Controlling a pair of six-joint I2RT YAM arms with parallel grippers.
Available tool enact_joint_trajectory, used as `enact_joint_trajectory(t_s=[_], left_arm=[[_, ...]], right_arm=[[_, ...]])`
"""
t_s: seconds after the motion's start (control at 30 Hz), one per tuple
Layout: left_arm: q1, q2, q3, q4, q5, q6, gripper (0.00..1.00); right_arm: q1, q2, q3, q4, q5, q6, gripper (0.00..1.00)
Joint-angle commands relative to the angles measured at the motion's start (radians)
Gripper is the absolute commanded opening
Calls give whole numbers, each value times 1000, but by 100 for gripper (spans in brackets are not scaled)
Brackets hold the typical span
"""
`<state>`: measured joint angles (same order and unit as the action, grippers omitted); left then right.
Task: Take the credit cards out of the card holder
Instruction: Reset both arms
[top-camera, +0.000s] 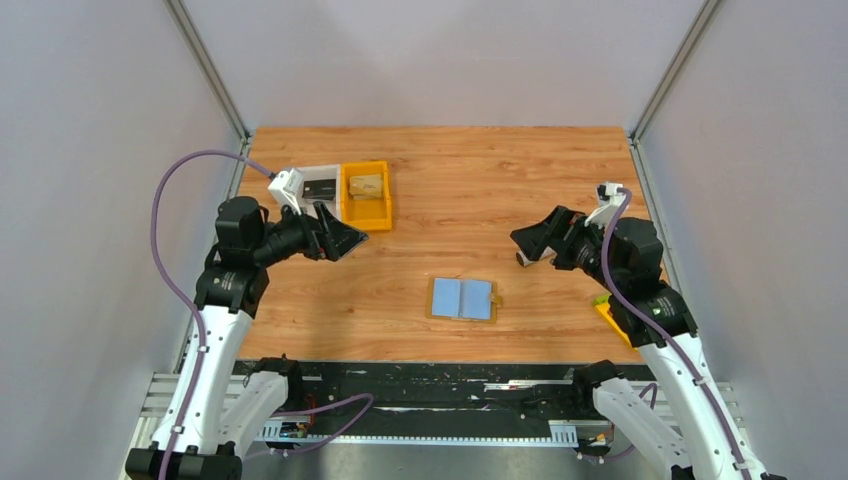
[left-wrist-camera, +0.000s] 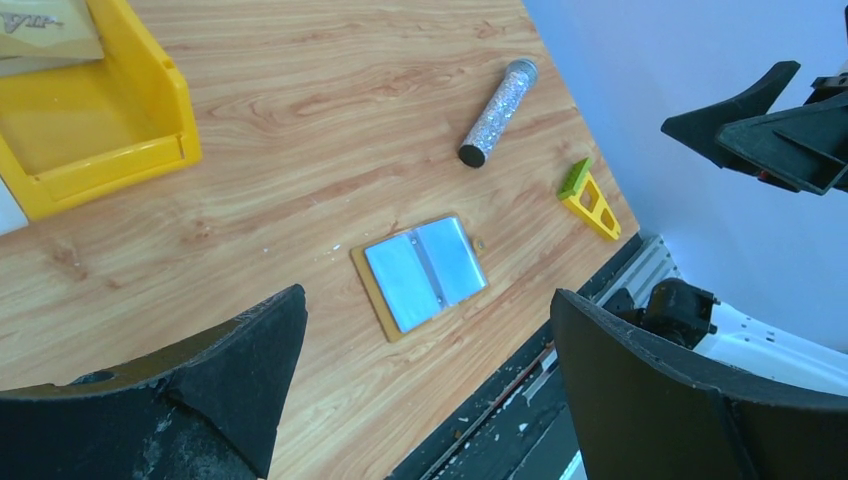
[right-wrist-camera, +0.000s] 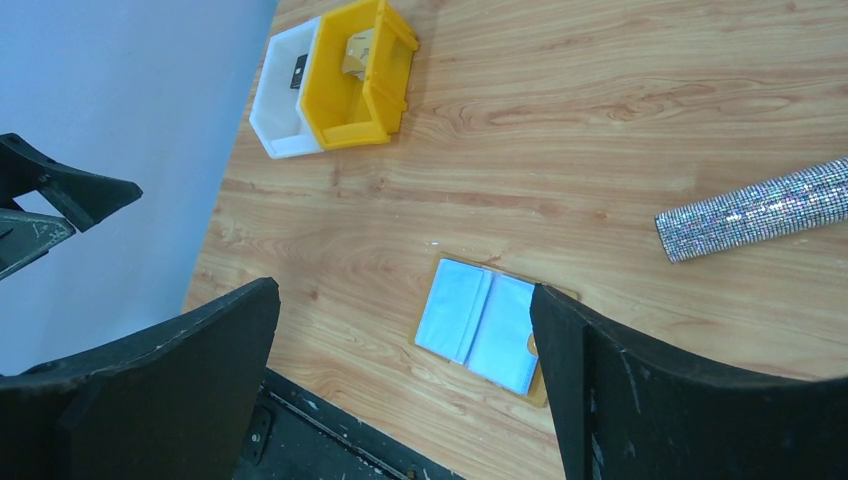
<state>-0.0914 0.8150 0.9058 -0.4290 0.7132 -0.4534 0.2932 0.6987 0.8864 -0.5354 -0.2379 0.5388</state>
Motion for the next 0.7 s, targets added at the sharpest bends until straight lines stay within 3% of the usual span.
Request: enact_joint_trajectory(t_s=[0.0, 0.67], left_arm=[[-4, -21, -22, 56, 18, -29, 100], [-5, -19, -22, 73, 19, -38, 100]], right_arm=[[-3, -23, -15, 19, -10, 15, 100], [-2, -29, -15, 24, -7, 21, 100]])
